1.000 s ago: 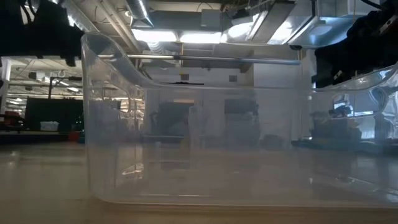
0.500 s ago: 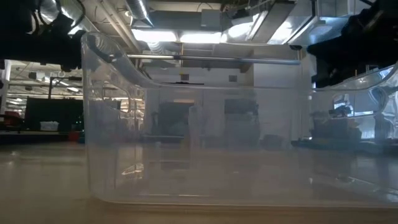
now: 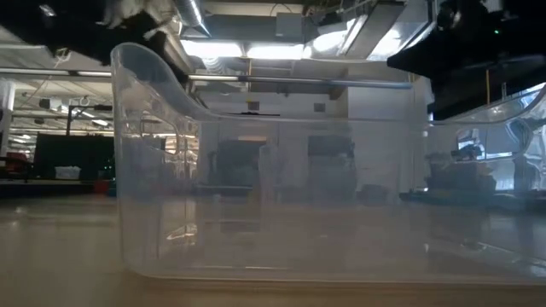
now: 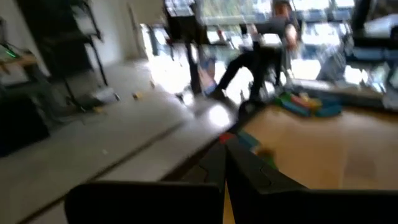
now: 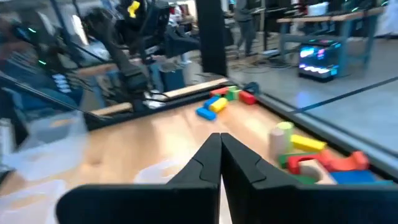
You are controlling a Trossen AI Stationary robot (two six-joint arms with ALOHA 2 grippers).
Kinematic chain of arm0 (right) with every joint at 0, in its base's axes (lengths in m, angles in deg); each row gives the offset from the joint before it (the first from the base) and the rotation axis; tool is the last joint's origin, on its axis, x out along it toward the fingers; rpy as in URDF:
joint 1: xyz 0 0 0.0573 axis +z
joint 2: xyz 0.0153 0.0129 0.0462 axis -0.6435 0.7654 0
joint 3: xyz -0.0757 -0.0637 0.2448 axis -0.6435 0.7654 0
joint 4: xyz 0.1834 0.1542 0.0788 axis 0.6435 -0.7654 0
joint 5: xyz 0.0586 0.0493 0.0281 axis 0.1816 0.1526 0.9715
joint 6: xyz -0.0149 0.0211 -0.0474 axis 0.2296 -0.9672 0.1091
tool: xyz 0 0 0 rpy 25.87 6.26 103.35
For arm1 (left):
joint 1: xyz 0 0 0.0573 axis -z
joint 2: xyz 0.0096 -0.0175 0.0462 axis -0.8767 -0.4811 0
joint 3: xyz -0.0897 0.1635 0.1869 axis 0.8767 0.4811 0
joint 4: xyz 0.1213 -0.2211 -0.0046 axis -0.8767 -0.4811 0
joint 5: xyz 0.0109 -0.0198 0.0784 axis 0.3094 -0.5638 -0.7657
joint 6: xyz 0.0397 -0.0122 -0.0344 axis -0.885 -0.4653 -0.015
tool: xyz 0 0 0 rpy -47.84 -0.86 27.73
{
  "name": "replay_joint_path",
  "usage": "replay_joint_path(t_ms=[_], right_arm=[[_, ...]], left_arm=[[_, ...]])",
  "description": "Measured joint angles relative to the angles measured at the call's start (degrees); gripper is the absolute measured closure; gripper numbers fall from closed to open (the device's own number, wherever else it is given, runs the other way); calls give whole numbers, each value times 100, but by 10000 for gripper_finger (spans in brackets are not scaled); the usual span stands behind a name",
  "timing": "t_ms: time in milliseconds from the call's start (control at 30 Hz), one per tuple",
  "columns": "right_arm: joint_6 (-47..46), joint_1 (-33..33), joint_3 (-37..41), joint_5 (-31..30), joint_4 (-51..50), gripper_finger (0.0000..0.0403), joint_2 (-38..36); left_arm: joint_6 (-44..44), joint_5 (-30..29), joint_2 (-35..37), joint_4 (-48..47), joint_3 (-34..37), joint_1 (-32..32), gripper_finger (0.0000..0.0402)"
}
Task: Sort blocks by size
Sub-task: Put the brown cylindrical block into the top transparent bin
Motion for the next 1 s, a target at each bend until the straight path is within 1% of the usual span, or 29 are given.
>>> replay_joint_path(t_ms=[133, 233, 400, 533, 600, 800, 833, 900, 1000], right_arm=[[326, 0, -159, -418, 19, 393, 286], [532, 0, -176, -674, 14, 393, 388], [1451, 0, -184, -1166, 158, 393, 414], [2157, 0, -184, -1317, 229, 393, 416], [2366, 0, -184, -1319, 287, 393, 413], [2448, 0, -184, -1320, 304, 393, 413], [2401, 0, -184, -1318, 304, 393, 413], [2251, 0, -184, -1326, 347, 393, 445], [2010, 0, -184, -1518, 502, 393, 538]], left_arm=[[38, 300, -1104, -127, -753, 0, 400], [38, 362, -1921, -169, -1289, 0, 400], [19, 364, -3073, -188, -2148, 0, 400], [-45, 366, -3806, -339, -2736, 0, 400], [-117, 367, -4091, -313, -2937, 7, 400], [-1181, 365, -4717, 40, -3119, 11, 400], [-1208, 365, -4779, 144, -3121, 11, 400], [-987, 353, -4851, 212, -3148, -23, 397], [-570, 328, -4903, -99, -3290, -94, 369]])
